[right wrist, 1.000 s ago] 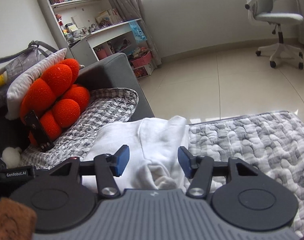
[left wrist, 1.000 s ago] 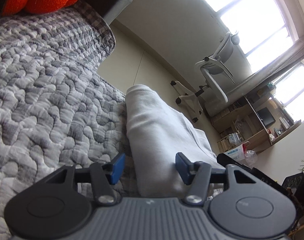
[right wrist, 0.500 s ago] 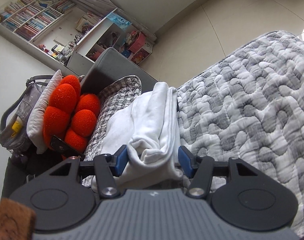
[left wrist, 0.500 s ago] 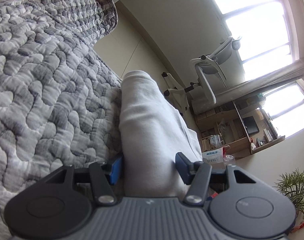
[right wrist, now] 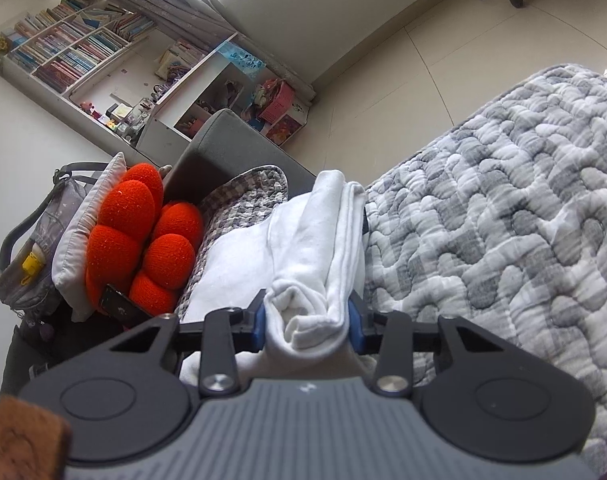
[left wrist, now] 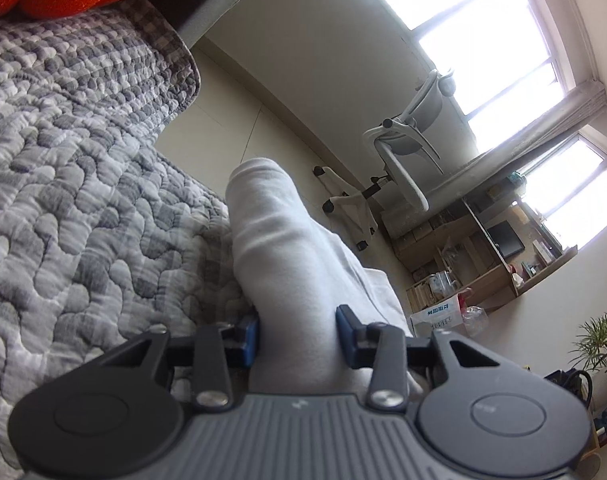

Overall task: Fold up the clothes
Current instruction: 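Grasp the folded shirt bundle with both grippers, then carry the folded shirt with both grippers to the clothes stack on the sofa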

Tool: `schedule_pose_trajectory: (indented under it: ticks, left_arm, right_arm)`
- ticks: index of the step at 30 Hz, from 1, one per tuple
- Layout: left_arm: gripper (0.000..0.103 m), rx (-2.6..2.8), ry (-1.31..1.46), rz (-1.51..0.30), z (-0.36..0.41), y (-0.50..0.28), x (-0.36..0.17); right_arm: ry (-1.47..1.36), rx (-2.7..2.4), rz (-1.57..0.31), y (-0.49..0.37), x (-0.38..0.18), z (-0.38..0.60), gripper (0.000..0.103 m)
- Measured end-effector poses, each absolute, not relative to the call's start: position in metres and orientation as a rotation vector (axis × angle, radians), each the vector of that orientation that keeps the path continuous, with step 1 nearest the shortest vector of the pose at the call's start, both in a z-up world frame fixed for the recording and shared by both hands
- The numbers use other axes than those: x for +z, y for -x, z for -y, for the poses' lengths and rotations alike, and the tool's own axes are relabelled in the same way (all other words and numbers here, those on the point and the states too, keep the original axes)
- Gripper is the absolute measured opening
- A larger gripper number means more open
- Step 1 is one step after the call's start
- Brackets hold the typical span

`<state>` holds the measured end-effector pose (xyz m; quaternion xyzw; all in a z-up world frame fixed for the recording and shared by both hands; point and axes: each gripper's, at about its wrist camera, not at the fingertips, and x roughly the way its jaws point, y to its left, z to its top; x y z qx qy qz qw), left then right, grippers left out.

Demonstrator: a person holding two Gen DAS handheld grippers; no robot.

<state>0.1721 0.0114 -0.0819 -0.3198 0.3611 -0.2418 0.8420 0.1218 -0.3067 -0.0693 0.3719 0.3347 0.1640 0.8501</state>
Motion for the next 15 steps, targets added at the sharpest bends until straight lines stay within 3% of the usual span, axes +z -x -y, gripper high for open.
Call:
schedule_pose_trajectory:
  ticks: [15]
  left_arm:
    - [0.038,-0.502,0.634,-0.843,-0.065,-0.081,-0.059]
  right_arm:
    - [-0.757,0.431,-0.802,-0.044,-0.043,0.258,0.041]
